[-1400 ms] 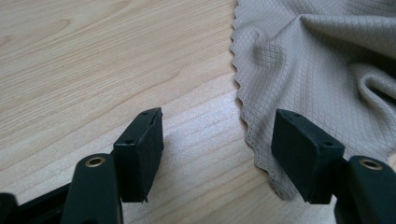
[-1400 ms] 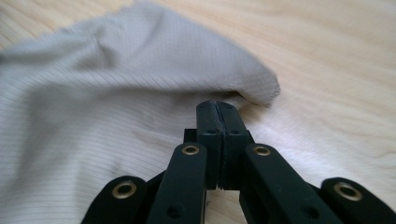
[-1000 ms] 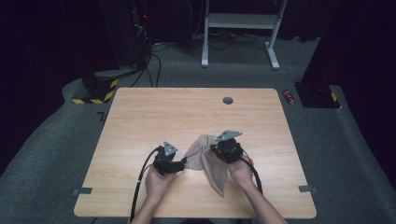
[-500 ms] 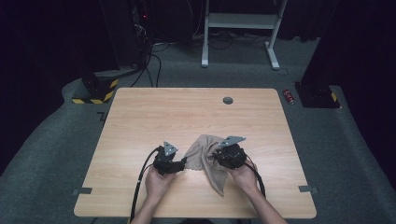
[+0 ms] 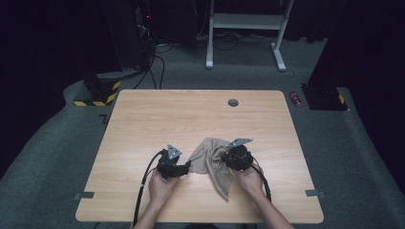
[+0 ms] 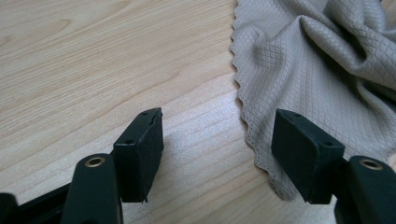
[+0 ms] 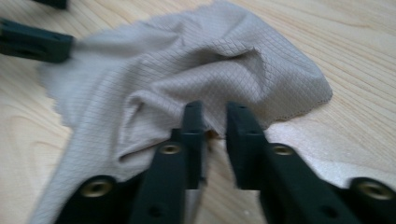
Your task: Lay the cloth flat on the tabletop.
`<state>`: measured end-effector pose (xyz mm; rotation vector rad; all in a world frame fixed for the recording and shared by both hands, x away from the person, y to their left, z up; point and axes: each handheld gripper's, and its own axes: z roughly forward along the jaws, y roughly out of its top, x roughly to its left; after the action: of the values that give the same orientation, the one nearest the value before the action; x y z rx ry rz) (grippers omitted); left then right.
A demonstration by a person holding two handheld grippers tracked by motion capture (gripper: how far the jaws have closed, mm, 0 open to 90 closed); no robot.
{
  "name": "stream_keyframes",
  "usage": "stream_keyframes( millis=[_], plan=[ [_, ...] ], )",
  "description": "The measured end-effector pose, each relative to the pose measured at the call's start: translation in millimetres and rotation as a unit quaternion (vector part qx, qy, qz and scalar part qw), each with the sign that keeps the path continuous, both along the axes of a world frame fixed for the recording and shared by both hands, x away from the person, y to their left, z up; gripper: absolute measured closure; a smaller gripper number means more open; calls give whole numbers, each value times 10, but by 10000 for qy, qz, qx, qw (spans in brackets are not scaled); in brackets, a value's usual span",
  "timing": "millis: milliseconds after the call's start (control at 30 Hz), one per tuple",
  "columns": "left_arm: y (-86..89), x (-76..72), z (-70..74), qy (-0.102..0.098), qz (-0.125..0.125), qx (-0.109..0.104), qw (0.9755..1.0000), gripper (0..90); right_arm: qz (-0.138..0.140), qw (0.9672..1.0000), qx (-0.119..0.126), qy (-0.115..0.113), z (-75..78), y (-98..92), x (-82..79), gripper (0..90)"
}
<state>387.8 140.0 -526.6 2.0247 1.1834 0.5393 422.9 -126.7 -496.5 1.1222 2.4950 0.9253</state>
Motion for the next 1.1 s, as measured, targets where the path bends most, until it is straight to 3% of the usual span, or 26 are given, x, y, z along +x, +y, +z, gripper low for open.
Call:
stream_keyframes(
  millis=[67, 167, 300, 333, 367, 400, 533, 633, 733, 900, 933, 1100],
  plan=[
    [1, 0, 0, -1, -4, 9, 10000, 345, -60, 9999, -141, 9, -1, 2, 77, 897],
    [0, 0, 0, 2, 0, -1, 10000, 345, -73, 9997, -181, -130, 77, -8, 124, 898],
    [2, -1, 1, 7, -6, 13, 10000, 345, -121, 9997, -24, -212, 189, -37, 169, 892],
    [3, 0, 2, 0, -15, 29, 10000, 345, -170, 9997, 104, -119, 182, -51, 172, 770],
    [2, 0, 2, 2, -11, 23, 10000, 345, -170, 9997, 104, -119, 182, -51, 172, 770],
    [2, -1, 1, 2, -7, 17, 10000, 345, -247, 9997, 17, -80, 113, -41, 162, 679],
    [2, -1, 1, 4, -8, 16, 10000, 345, -434, 9991, -3, 29, -5, -38, 173, 624],
    [3, 0, 2, -1, -14, 27, 10000, 345, -496, 9987, -133, 21, -80, 0, 206, 674],
    [1, -1, 1, 3, -5, 12, 10000, 345, -465, 9983, -339, -44, -101, 51, 215, 872],
    [1, -1, 1, 3, -4, 10, 10000, 345, -410, 9980, -415, -235, -16, 19, 224, 890],
    [0, 0, 1, 3, -3, 8, 10000, 345, -486, 9974, -375, -383, 91, -3, 266, 890],
    [-1, -2, 0, 0, -5, 14, 10000, 345, -605, 9958, -391, -571, 274, 37, 425, 890]
  ],
)
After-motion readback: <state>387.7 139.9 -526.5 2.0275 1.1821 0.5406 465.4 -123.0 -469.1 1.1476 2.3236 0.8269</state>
